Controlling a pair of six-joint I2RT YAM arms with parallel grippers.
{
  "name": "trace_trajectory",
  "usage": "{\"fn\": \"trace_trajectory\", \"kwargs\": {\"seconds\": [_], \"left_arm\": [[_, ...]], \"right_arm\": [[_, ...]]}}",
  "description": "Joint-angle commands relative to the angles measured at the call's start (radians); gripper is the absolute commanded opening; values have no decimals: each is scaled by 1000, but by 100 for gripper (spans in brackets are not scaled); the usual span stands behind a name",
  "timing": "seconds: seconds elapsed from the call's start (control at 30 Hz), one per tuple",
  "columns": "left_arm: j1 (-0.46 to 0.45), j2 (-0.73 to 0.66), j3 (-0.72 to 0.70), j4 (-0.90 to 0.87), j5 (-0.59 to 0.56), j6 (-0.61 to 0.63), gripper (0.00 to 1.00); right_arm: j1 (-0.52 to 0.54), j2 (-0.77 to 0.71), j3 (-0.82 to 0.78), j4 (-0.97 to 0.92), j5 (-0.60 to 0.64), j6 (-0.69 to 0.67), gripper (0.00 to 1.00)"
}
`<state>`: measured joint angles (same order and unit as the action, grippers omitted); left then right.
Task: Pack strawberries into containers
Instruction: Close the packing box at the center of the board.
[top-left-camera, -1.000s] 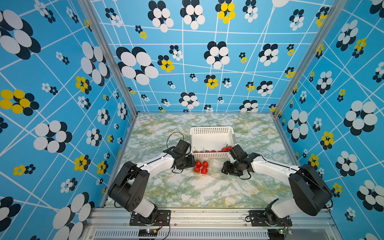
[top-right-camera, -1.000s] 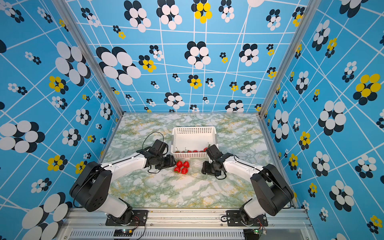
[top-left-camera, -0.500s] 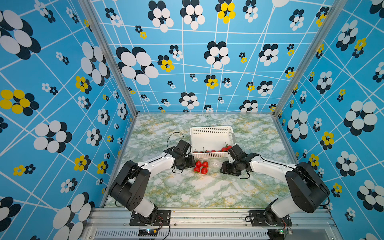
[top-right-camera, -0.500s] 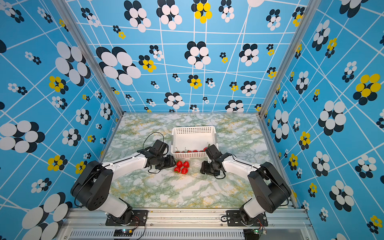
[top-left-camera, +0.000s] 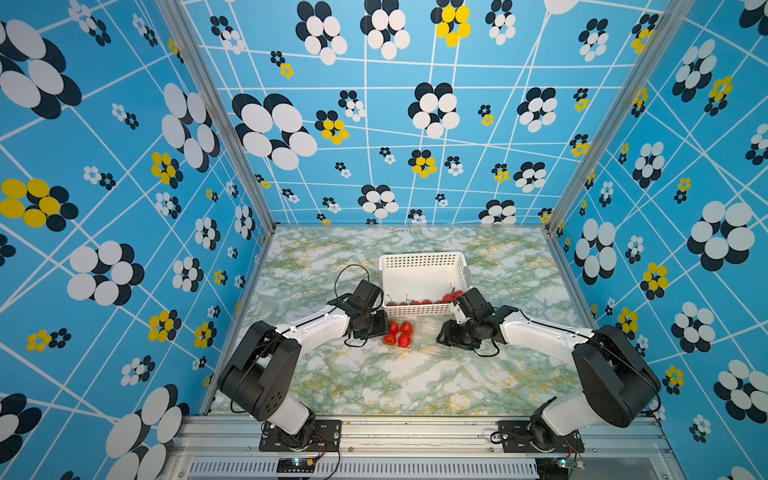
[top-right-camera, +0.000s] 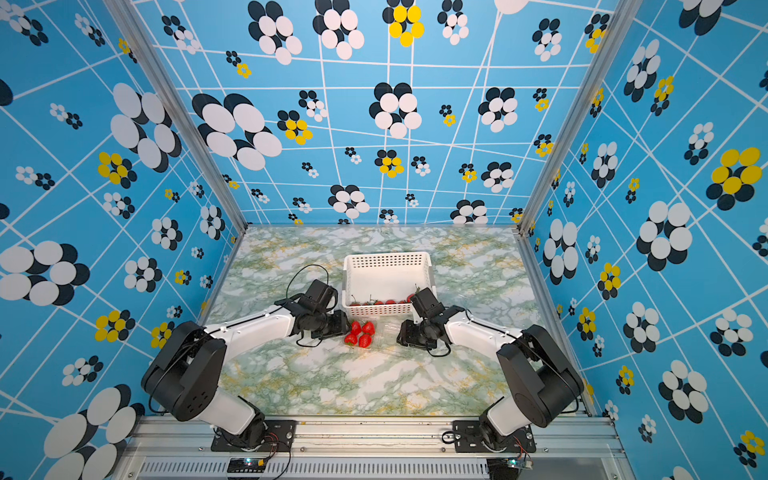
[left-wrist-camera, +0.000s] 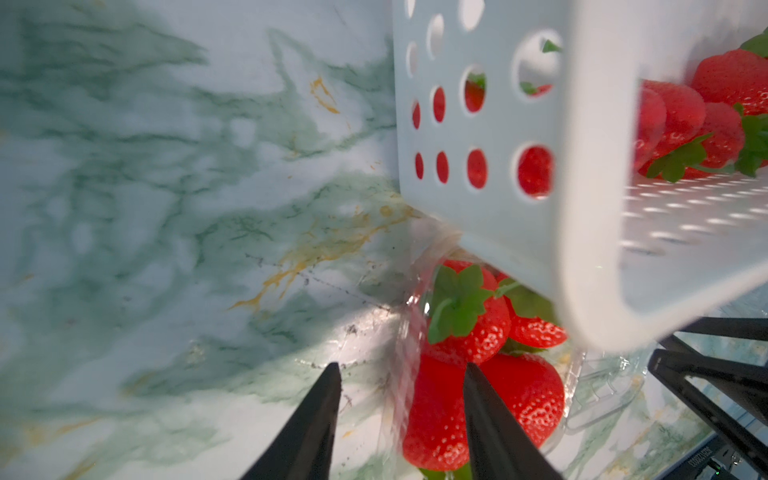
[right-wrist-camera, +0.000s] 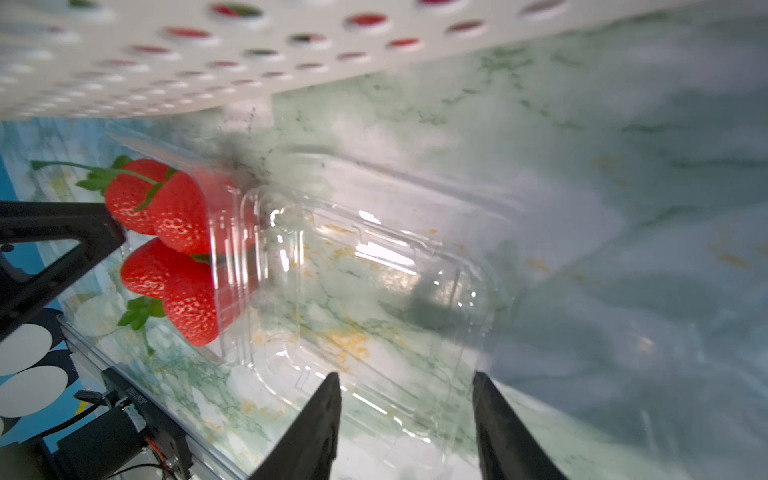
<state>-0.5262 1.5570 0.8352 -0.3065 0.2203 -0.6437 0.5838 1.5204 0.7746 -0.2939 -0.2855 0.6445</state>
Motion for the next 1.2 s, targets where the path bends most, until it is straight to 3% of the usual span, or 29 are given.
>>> {"fn": "trace_trajectory", "kwargs": {"seconds": [0.0,0.57,1.17], "left_arm": [[-7,11,24,-8,-2,1,48],[-11,-2,25,-26,-18,1,44],[-11,-29,18,-30,-33,-3,44]], "right_arm": [[-6,-37,-16,47,-32,17,51],[-10,-81,-40,113,-79,33,50],[-13,-112,5,209,-224,62,50]]}}
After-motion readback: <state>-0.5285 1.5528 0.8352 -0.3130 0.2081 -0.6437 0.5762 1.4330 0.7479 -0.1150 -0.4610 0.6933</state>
